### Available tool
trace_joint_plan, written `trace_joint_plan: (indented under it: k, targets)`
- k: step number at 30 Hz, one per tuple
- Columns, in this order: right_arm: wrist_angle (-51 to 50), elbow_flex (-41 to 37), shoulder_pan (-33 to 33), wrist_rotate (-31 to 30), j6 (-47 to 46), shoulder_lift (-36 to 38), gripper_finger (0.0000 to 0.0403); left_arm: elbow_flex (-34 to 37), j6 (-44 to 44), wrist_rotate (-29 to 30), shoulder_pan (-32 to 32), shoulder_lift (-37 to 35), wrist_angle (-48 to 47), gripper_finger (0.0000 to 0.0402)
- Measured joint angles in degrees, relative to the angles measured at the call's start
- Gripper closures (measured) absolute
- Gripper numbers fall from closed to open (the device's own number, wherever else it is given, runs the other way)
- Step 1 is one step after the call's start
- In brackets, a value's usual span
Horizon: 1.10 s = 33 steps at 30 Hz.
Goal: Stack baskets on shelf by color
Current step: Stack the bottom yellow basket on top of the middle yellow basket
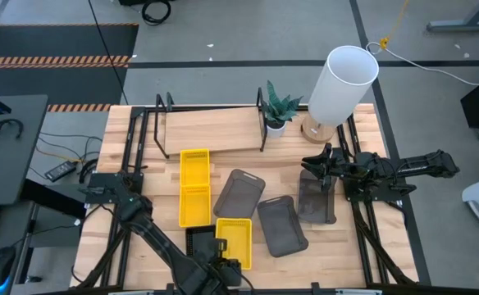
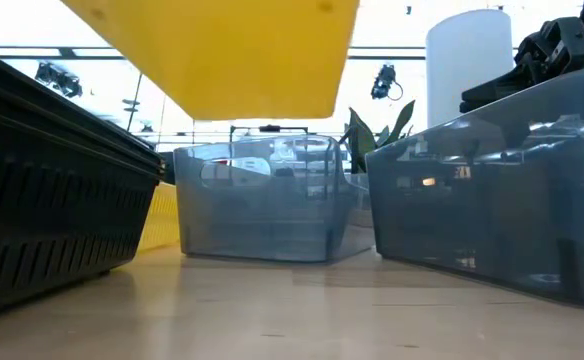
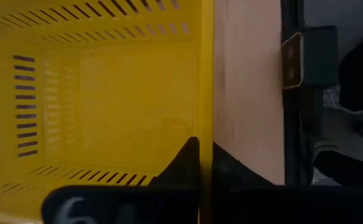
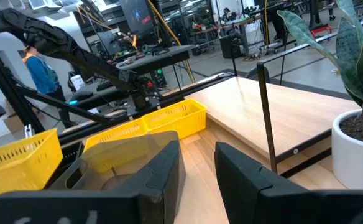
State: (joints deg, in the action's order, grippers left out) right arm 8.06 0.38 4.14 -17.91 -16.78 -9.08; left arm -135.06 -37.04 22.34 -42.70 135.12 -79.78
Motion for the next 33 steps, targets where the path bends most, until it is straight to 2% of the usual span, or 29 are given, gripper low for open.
trace_joint_plan:
  k: [14,28,33]
  targets:
    - [0.0,0.0,0.0,0.0,0.0,0.0,0.0294,0.0,-2.3,1.2,-0.4,-2.5,-10.6,0.0399]
    - [0.0,0.0,0.0,0.0,0.0,0.0,0.0294,0.1,2.4,2.1,0.2,-3.0,-10.2,0.0399]
    - [0.0,0.0,0.0,0.0,0.0,0.0,0.0294,2.7,2.2,2.8,0.6,-5.9,-10.2,0.0399]
